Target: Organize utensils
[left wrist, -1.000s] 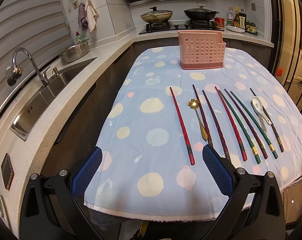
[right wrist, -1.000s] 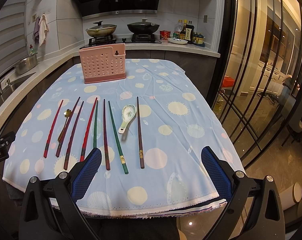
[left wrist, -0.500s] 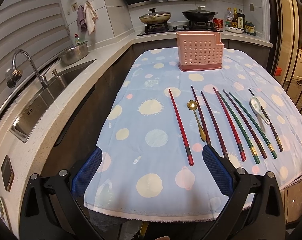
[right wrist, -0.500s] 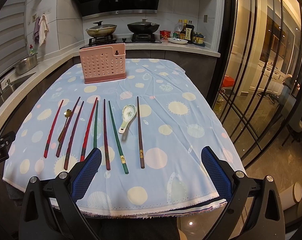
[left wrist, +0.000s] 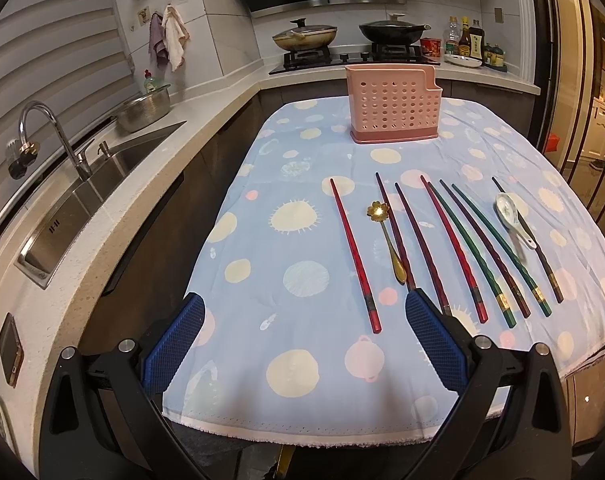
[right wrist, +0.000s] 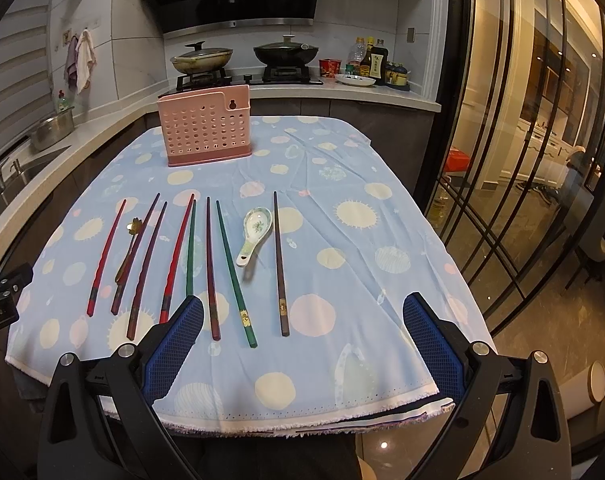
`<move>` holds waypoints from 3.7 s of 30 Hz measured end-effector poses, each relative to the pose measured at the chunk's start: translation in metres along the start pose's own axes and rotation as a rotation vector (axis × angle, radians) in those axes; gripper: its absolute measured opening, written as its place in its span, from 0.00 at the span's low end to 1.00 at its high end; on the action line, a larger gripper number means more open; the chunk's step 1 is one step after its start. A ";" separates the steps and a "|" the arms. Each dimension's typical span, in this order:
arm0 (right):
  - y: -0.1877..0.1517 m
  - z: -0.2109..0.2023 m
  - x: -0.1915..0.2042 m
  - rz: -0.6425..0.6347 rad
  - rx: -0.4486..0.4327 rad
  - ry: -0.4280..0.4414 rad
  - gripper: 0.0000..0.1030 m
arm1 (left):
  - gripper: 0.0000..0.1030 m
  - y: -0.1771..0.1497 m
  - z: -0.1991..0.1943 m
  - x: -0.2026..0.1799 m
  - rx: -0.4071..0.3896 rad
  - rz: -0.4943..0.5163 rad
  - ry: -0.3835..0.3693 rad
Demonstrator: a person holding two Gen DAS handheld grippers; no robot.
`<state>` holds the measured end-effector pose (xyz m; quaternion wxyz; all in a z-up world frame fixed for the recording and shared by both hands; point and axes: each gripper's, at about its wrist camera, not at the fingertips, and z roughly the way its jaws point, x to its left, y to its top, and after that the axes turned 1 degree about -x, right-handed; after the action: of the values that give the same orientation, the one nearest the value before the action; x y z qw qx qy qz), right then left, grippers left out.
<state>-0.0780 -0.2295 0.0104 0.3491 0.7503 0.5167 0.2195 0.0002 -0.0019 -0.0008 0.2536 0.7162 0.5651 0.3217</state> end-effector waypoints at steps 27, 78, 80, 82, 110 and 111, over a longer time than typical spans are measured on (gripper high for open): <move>0.002 0.083 -0.005 0.040 0.084 -0.005 0.93 | 0.93 -0.006 0.091 -0.016 0.148 -0.047 -0.125; -0.027 0.105 -0.008 0.058 0.157 0.138 0.07 | 0.08 -0.024 0.106 -0.009 0.200 -0.076 -0.382; -0.023 0.097 -0.011 0.059 0.138 0.139 0.07 | 0.07 -0.023 0.100 -0.005 0.195 -0.089 -0.396; -0.017 0.087 -0.014 0.061 0.112 0.141 0.07 | 0.07 -0.019 0.090 -0.003 0.172 -0.090 -0.391; 0.208 0.053 -0.007 -0.003 -0.273 0.260 0.07 | 0.06 0.200 0.053 0.016 -0.240 -0.045 -0.301; 0.217 0.056 -0.005 -0.003 -0.278 0.268 0.07 | 0.06 0.209 0.054 0.015 -0.248 -0.043 -0.303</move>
<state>0.0939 -0.2991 0.1365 0.3778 0.6582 0.5242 0.3863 0.1778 -0.0356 0.1180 0.4290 0.7074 0.4915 0.2720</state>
